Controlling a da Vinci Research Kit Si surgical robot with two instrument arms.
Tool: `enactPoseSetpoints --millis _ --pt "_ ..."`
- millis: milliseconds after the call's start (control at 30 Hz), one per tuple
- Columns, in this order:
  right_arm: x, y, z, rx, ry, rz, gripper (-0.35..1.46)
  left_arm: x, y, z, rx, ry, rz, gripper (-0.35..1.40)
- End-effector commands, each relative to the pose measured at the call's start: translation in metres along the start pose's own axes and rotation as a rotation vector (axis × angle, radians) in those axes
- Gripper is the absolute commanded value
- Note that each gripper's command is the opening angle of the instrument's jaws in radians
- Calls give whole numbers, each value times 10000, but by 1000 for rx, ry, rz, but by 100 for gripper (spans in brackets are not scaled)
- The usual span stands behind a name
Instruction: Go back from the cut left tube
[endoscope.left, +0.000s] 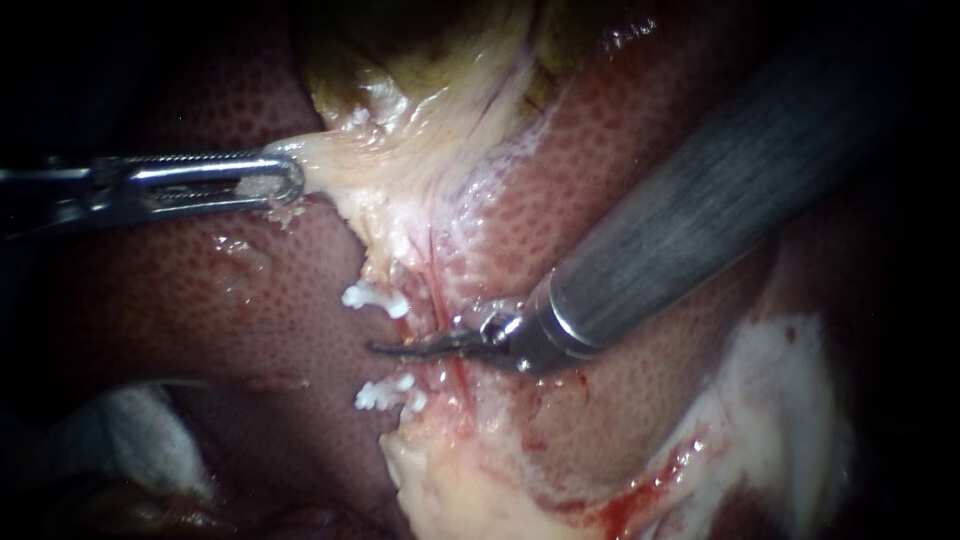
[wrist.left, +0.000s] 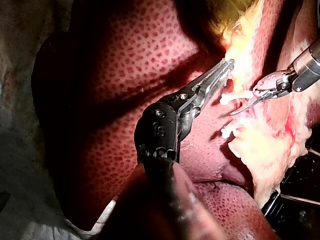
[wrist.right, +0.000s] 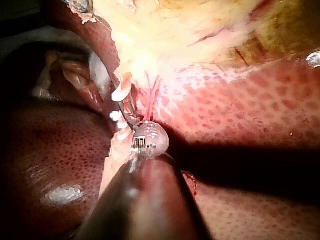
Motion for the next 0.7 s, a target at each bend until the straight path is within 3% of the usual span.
enactPoseSetpoints --millis 33,333,367,467,500,567,700 --pt "0 0 0 1 0 0 -35 0 0 0 0 0 1 -35" --pt "0 0 0 4 4 -13 -35 -1 -1 1 0 0 1 -35" --pt "0 -1 0 5 5 -78 -15 -1 -1 1 0 0 1 -35" --pt "1 -2 1 16 26 -173 76 -1 -1 1 0 0 1 -35" --pt "2 -2 2 18 31 -191 93 -1 -1 1 0 0 1 -35" --pt "4 -3 5 22 42 -209 116 -1 -1 1 0 0 1 -35" --pt "5 -6 7 24 47 -215 126 -1 -1 1 0 0 1 -35"
